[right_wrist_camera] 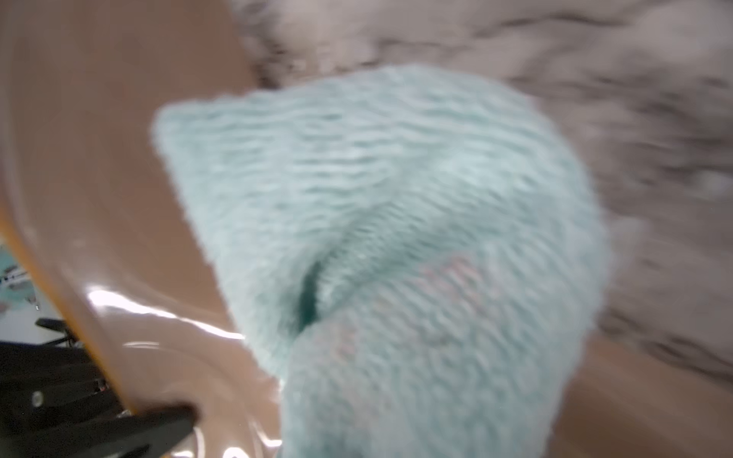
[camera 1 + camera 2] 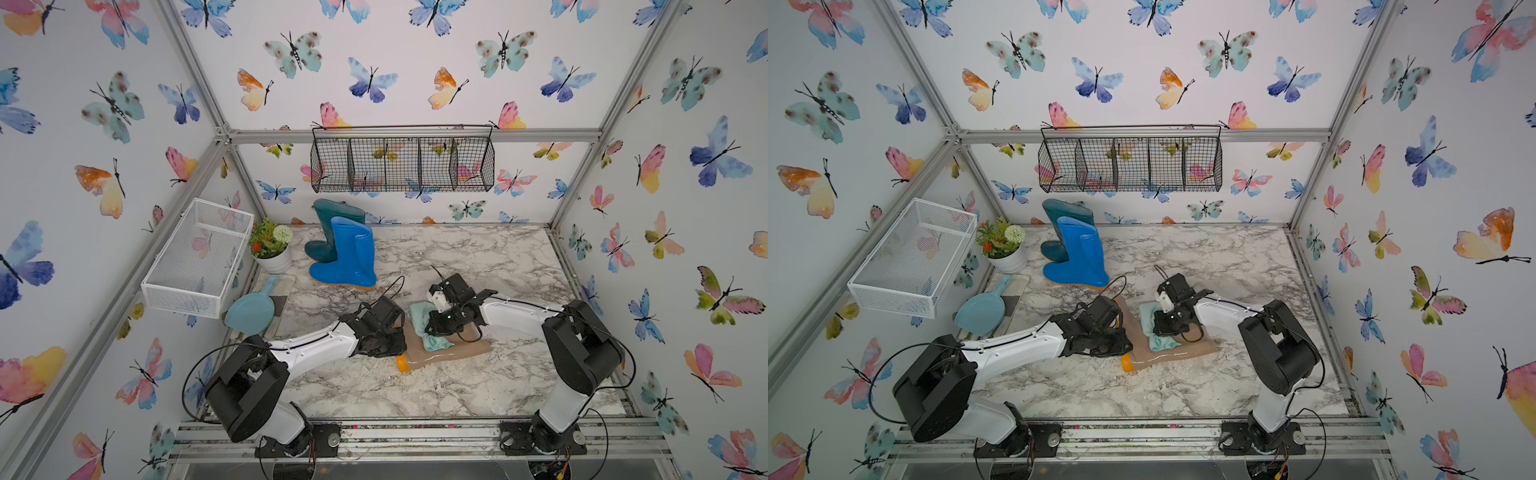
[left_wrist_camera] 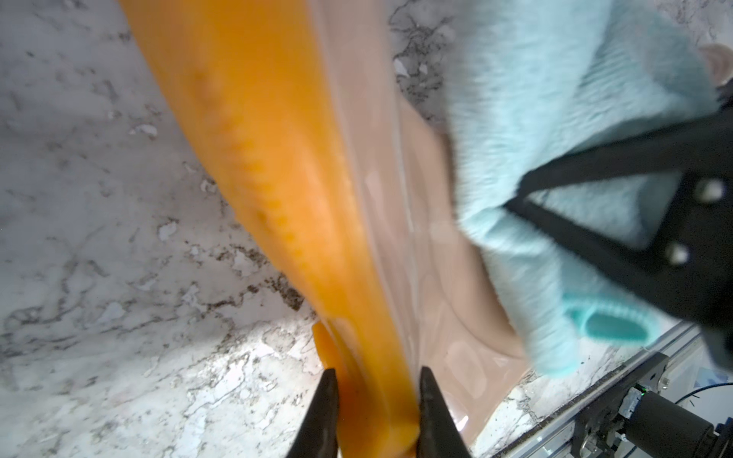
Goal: Wipe the rubber boots with a cloth
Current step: Wipe the dirt off the rubber boot.
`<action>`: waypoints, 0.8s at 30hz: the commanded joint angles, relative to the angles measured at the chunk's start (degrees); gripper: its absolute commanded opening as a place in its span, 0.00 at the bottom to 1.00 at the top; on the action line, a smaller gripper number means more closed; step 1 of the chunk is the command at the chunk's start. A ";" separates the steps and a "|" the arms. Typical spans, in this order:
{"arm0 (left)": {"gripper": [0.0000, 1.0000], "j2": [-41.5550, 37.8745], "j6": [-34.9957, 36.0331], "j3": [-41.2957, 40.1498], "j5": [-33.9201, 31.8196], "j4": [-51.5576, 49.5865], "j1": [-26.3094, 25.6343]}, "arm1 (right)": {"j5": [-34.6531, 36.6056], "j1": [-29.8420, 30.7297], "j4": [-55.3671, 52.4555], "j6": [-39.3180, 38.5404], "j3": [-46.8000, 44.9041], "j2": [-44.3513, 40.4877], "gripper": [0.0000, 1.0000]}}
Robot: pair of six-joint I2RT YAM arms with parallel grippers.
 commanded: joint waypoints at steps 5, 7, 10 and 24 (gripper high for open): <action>0.00 1.51 4.74 -0.66 1.42 -2.03 -0.20 | -0.66 -4.08 -3.40 -1.44 -0.69 -0.72 0.03; 0.00 1.78 4.34 -0.55 1.58 -1.48 -0.19 | -1.62 -0.72 -1.70 0.14 0.97 -0.67 0.02; 0.00 2.00 3.89 -0.71 1.90 -0.51 -0.17 | -1.41 6.40 0.08 2.33 4.51 0.48 0.02; 0.00 2.84 2.97 -0.86 2.55 1.13 -0.28 | -0.57 -6.48 -5.62 -1.28 0.24 1.54 0.02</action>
